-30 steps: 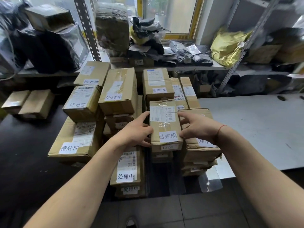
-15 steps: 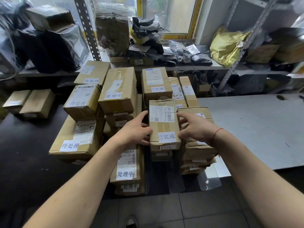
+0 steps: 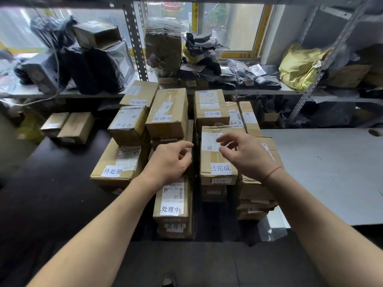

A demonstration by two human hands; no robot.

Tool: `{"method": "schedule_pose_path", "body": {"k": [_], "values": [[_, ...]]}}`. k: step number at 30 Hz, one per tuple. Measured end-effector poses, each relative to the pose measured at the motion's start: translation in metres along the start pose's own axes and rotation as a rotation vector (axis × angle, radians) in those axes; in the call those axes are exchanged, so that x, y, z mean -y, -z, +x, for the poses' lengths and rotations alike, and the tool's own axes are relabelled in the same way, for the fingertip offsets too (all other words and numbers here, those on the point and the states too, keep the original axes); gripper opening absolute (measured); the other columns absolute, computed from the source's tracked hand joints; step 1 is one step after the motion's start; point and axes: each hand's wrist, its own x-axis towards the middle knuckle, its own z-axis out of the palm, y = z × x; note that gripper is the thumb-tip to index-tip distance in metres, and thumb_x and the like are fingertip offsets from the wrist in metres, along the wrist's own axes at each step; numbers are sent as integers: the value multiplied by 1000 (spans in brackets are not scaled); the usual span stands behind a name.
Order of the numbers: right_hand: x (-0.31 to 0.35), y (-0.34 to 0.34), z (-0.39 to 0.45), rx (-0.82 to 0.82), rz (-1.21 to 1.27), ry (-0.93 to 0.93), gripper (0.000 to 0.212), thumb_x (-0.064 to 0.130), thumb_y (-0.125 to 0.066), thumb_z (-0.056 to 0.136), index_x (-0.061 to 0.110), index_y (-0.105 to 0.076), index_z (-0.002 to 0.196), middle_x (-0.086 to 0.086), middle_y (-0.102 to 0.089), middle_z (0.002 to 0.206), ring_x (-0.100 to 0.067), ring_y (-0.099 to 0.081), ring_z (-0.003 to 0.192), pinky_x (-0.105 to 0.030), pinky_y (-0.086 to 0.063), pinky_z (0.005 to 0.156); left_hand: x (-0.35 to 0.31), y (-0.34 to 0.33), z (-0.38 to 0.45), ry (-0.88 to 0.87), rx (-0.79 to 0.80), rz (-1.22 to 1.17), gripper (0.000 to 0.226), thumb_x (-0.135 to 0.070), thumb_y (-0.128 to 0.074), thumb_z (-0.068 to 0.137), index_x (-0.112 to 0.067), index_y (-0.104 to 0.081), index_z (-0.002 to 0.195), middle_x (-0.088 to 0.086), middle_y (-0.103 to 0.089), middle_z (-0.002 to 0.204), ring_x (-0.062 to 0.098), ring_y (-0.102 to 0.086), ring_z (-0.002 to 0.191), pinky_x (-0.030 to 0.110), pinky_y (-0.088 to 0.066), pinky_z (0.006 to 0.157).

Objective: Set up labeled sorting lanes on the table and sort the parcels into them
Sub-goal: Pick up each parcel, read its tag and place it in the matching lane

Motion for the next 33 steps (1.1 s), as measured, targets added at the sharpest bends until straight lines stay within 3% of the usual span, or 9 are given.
{"method": "schedule_pose_path", "body": {"k": [2,4,9,12,17,26,33], "values": [[12,-10,-1,3,-23,73,21,24,-67,100,23,-74,119,9,-72,103,-5,-67,93,-28,-60,82,5,10,-13,-68,-62,81,36,-29,-63,101,-27,-69,137,-4,-75,120,11,-69,106,31,-57,95],[25,-21,-1,9,-52,110,19,25,-67,100,26,-74,117,12,-71,101,-4,-67,92,-30,-60,82,14,22,-23,-107,-101,121,36,-28,-65,99,-25,-71,135,-3,-75,122,15,-69,111,40,-56,100],[62,-57,-2,36,-119,103,18,24,-66,101,23,-73,118,10,-68,105,-4,-63,95,-12,-52,79,52,55,-42,-115,-167,152,34,-27,-68,98,-24,-73,131,-3,-75,119,18,-68,108,41,-56,98],[90,-90,1,27,-139,100,19,25,-66,100,24,-74,118,12,-66,107,-5,-63,96,-22,-57,85,90,80,-54,-95,-167,156,34,-25,-68,98,-21,-73,131,0,-75,124,22,-67,116,41,-52,105],[156,-158,15,42,-179,96,18,25,-68,99,24,-75,116,9,-68,106,-8,-65,97,-26,-56,90,168,134,-76,-36,-136,257,36,-28,-65,98,-21,-71,134,3,-72,130,29,-61,119,37,-45,104],[245,-274,61,103,-179,106,21,19,-70,93,20,-77,114,6,-70,101,-10,-65,88,-31,-56,90,285,213,-89,72,-130,256,42,-34,-61,102,-23,-63,143,0,-66,139,25,-58,127,36,-43,108],[277,-342,138,231,-233,115,36,24,-64,97,19,-67,133,-2,-69,119,-20,-65,110,-37,-54,100,354,250,-63,238,-117,273,44,-37,-61,101,-26,-62,144,1,-68,132,26,-60,123,40,-48,105]]}}
